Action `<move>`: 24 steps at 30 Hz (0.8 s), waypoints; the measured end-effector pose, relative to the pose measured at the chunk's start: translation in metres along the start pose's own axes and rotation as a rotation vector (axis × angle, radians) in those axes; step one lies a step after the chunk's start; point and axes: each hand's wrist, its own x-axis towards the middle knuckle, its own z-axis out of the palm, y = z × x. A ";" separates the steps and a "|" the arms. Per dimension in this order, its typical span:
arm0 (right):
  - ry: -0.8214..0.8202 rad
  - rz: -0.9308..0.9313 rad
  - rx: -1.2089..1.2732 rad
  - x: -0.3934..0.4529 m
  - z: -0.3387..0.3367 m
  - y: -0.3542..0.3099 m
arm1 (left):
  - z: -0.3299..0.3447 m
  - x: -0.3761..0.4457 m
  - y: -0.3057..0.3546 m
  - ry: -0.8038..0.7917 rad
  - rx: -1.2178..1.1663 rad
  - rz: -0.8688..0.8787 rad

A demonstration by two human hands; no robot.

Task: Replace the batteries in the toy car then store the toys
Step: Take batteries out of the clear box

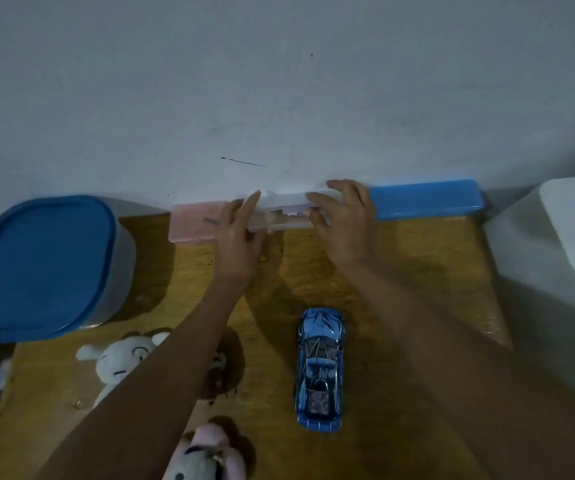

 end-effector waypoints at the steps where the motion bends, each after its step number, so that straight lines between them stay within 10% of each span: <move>1: 0.040 0.005 0.007 0.002 0.000 -0.002 | 0.000 -0.001 -0.001 -0.002 -0.029 -0.014; 11: 0.091 0.108 0.052 0.023 -0.008 -0.025 | -0.002 0.000 -0.005 -0.063 -0.100 -0.058; 24: -0.240 -0.240 -0.255 0.011 0.015 -0.018 | 0.003 0.009 -0.020 -0.108 -0.212 -0.114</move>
